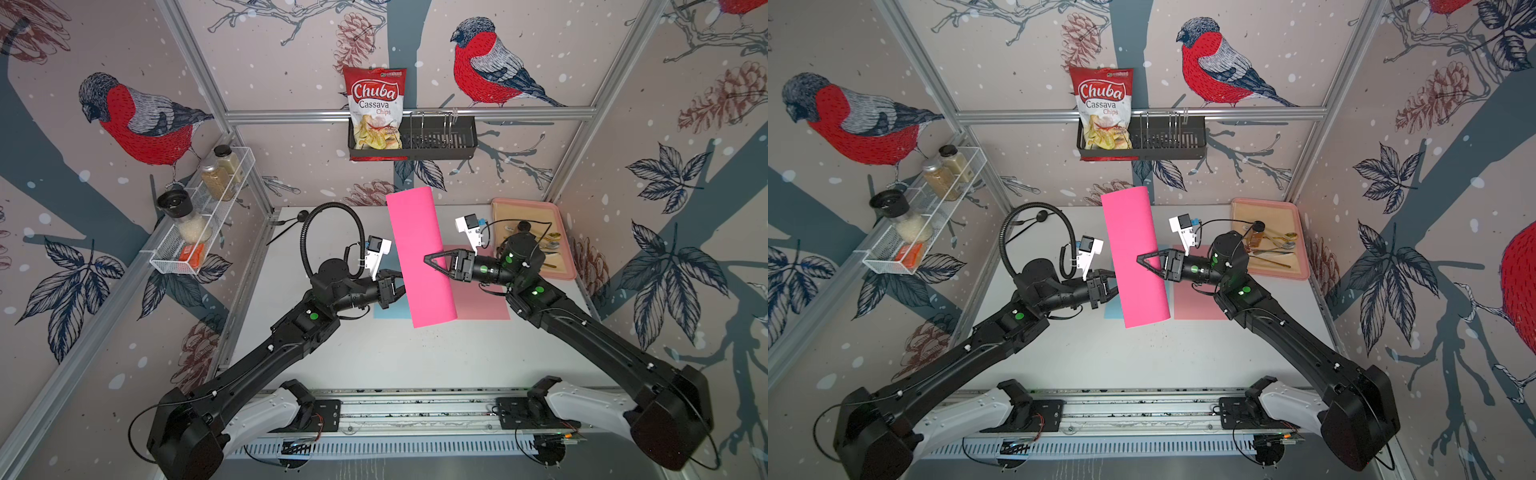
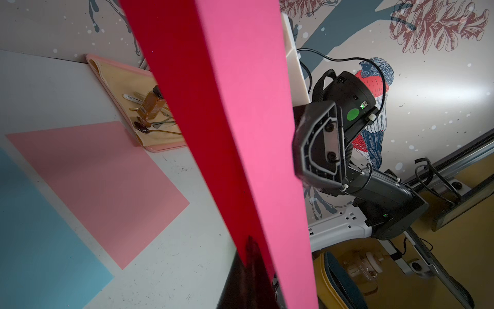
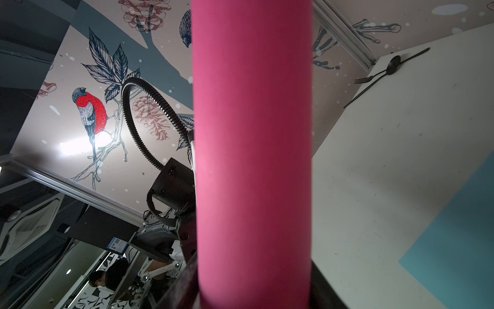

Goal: Fold the rectangular paper in half along the long edge
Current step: Fold the paper.

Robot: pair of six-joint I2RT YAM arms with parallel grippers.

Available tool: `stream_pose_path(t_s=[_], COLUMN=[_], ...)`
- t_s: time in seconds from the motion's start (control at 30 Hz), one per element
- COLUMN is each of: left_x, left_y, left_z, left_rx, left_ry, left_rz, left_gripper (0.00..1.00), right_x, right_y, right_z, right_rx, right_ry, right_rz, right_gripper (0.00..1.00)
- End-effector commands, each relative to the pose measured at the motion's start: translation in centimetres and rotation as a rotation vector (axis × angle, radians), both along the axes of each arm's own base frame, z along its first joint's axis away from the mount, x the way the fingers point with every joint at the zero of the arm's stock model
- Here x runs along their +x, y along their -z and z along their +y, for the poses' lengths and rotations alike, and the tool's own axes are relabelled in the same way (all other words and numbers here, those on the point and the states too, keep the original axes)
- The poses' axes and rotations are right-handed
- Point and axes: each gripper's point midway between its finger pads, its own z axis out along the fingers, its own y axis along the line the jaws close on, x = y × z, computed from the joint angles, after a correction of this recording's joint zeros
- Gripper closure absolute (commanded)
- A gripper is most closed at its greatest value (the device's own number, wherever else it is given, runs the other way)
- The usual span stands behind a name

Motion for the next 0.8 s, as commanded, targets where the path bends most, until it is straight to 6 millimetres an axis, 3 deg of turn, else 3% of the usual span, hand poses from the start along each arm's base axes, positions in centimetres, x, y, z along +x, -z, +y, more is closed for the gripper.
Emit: stream_pose_path(t_s=[0.0,0.2,0.77], left_x=[-0.4,-0.4,-0.4], left_y=[-0.6,-0.7,-0.5], left_z=[-0.1,-0.1,-0.1], left_rx=[-0.012,-0.011,-0.009], left_ry=[0.021,0.02,0.019], left_rz=[-0.019,-0.022,-0.022], left_gripper=[1.0,1.0,1.0], right_x=[0.1,0.3,0.4], right_y=[-1.3,-1.4,-1.4], right_z=[-0.3,-0.5,-1.2], right_rx=[0.054,0.088,0.114], right_ry=[0.024,0.039,0.044], right_rz=[-0.046,-0.047,-0.037], right_gripper=[0.53,0.59,0.64])
